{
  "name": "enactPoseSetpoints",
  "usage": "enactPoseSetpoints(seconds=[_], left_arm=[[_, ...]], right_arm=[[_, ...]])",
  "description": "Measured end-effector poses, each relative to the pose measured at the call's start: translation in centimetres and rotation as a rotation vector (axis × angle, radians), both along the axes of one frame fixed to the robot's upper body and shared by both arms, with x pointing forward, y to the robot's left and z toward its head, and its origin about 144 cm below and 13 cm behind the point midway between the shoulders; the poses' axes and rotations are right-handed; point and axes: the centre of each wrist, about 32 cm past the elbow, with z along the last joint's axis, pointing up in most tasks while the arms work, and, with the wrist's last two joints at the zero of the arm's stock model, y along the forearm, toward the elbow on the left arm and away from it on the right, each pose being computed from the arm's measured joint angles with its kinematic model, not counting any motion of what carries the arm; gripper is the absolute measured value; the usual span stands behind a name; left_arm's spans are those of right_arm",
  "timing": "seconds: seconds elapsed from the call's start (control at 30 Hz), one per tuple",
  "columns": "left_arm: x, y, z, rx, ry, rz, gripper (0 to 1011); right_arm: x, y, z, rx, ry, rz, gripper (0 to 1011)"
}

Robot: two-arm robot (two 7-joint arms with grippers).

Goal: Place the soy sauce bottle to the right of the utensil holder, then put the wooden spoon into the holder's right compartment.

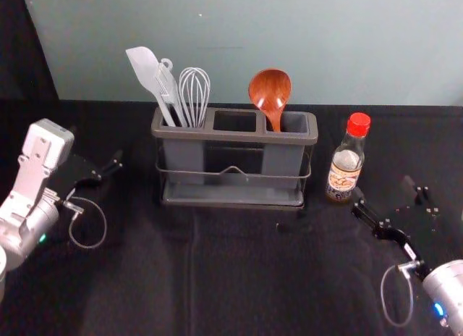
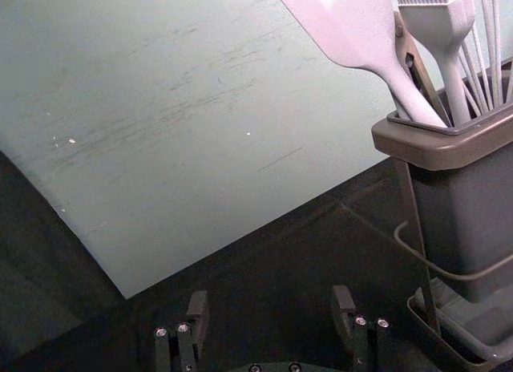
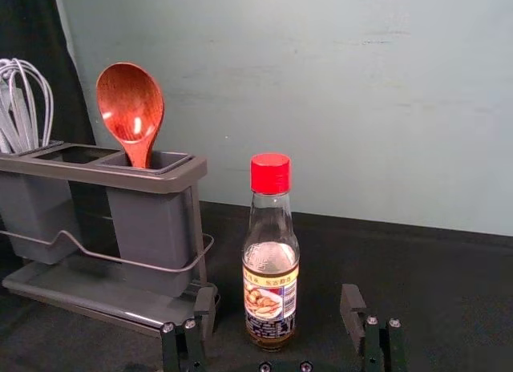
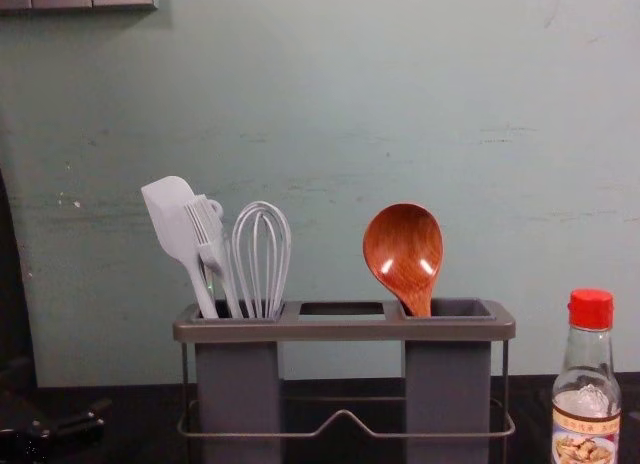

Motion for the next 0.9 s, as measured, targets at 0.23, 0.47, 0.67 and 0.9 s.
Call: enactPoseSetpoints(seconds=[0.23, 0.47, 0.67, 0.9], left_arm=[[0.0, 0.0, 0.0, 0.0, 0.0, 0.0, 1005], [0.0, 0.0, 0.0, 0.0, 0.0, 0.0, 1005], [0.0, 0.0, 0.0, 0.0, 0.0, 0.0, 1005], [0.0, 0.0, 0.0, 0.0, 0.0, 0.0, 1005]], right_arm=[[-0.01, 0.01, 0.0, 0.0, -0.001, 0.001, 1003], [-0.01, 0.02, 0.02, 0.001, -0.002, 0.001, 1003], [-0.01, 0.02, 0.03, 0.001, -0.003, 0.001, 1003], [-0.01, 0.02, 0.03, 0.001, -0.003, 0.0, 1002]])
